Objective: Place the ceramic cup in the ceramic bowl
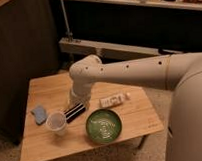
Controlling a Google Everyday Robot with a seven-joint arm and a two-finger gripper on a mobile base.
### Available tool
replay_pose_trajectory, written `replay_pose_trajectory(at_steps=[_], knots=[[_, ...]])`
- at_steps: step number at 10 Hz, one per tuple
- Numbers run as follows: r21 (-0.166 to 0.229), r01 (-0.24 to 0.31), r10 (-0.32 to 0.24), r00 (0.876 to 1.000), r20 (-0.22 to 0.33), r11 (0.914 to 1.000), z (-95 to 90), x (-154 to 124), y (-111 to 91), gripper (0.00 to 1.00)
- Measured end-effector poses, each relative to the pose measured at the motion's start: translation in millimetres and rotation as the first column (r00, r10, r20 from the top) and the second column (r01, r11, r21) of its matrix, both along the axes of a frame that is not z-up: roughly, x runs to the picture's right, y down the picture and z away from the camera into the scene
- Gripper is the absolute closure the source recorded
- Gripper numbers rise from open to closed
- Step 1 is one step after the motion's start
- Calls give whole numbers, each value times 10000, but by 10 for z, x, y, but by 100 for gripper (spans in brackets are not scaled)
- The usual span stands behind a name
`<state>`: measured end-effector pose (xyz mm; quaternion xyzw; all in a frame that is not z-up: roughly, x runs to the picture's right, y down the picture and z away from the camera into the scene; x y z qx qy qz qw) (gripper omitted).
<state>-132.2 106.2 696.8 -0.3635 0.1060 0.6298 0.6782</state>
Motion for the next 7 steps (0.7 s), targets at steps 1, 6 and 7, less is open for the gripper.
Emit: replay_pose_trajectory(at_steps=[1,6,7], knots=[[39,239,-240,9995,182,9997,9,-120,18,35],[306,1611,-1629,9840,725,9865,116,-409,264,35],[285,1818,-1835,9800,766,9829,176,-422,338,35]])
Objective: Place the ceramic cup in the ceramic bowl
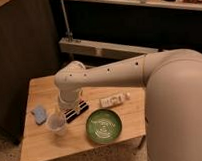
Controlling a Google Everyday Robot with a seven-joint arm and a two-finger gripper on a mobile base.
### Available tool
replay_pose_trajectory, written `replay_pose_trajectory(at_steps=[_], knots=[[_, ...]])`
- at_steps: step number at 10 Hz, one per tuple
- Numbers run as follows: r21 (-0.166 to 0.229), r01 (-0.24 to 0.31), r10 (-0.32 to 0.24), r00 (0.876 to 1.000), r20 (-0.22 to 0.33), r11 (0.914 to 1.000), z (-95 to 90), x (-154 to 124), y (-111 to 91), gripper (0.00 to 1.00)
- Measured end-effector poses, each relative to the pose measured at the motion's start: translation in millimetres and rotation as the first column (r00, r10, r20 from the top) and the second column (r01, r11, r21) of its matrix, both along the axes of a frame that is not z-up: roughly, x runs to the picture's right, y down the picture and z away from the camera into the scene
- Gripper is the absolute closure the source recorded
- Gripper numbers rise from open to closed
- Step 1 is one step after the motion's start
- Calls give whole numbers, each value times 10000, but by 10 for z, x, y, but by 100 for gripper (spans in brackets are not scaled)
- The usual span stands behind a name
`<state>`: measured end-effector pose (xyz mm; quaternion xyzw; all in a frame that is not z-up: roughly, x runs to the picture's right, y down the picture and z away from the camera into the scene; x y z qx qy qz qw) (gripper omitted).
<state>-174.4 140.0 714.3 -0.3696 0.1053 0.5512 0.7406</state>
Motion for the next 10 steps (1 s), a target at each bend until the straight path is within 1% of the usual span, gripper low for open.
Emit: replay_pose_trajectory(at_steps=[1,3,4,6,7,8,9,10], knots=[[-94,221,-221,9998,18,9997,83,-15,100,36],[-251,476,-475,9989,51,9986,191,-51,221,45],[-519,692,-691,9976,37,9963,338,-54,346,61],[-705,894,-887,9960,136,9935,416,-65,409,79],[-742,861,-839,9959,325,9935,398,-61,400,91],[-650,755,-717,9957,589,9950,342,-73,345,98],[-547,692,-650,9950,754,9961,264,-92,279,100],[-397,646,-607,9940,915,9971,101,-138,154,100]])
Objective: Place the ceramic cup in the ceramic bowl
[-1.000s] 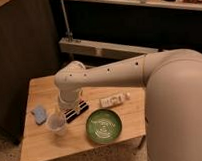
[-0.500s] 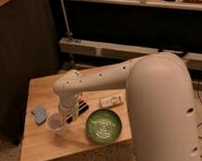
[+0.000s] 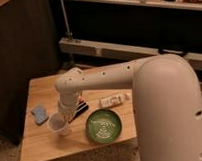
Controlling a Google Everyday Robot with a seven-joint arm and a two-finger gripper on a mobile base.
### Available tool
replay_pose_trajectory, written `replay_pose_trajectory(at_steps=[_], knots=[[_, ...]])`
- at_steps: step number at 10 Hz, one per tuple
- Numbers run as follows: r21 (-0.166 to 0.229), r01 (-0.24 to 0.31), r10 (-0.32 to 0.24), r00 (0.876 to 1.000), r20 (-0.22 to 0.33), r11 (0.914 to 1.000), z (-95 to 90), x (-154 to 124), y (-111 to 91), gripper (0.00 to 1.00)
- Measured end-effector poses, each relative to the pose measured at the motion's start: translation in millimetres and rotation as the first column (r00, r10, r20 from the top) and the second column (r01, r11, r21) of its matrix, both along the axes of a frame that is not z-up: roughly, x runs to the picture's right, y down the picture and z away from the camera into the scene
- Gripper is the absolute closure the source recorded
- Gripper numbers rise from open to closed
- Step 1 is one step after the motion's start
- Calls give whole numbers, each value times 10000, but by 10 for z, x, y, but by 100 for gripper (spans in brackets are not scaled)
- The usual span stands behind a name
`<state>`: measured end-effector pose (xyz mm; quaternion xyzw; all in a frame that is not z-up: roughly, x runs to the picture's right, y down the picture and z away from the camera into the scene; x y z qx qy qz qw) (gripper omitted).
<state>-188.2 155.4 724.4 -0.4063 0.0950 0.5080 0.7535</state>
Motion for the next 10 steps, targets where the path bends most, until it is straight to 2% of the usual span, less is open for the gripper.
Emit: replay_pose_trajectory(at_steps=[2,3,4,6,7,9,10], knots=[[323,-178,179,9998,-24,9993,-360,22,-316,100],[510,-427,440,9988,-229,9978,-526,92,-495,100],[720,-719,766,9950,-646,9948,-687,262,-684,100],[939,-1148,1269,9827,-1351,9889,-831,591,-857,100],[1083,-1508,1697,9661,-1944,9826,-881,934,-909,100],[1267,-2049,2324,9350,-2678,9705,-859,1420,-900,100],[1321,-2428,2729,9096,-3132,9610,-821,1741,-856,100]])
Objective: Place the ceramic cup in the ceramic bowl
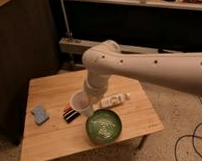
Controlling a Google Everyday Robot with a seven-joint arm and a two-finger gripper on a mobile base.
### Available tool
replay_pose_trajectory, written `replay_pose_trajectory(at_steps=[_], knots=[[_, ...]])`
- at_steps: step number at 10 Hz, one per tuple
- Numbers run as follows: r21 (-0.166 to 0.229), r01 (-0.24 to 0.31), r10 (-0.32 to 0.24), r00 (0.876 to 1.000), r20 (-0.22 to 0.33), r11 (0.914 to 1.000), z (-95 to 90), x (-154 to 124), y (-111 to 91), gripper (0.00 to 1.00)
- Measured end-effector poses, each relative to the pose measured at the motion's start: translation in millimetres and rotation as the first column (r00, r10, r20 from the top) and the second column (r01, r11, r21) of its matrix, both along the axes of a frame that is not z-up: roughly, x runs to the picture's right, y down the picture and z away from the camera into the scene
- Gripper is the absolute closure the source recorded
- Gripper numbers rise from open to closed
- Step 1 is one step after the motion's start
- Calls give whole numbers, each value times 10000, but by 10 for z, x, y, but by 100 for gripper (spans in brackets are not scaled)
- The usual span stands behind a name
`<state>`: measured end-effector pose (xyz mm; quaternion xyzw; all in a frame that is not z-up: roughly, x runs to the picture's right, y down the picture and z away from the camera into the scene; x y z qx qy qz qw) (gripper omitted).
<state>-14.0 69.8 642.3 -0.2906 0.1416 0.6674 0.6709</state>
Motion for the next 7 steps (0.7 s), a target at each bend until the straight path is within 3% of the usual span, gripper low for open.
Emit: replay_pose_trajectory(at_steps=[1,3,7], knots=[[-145,-472,465,9979,-442,9988,80,304,88,100],[-491,-1057,1011,9909,-889,9932,306,625,318,100],[-1268,-1574,1445,9839,-1050,9794,782,680,722,100]])
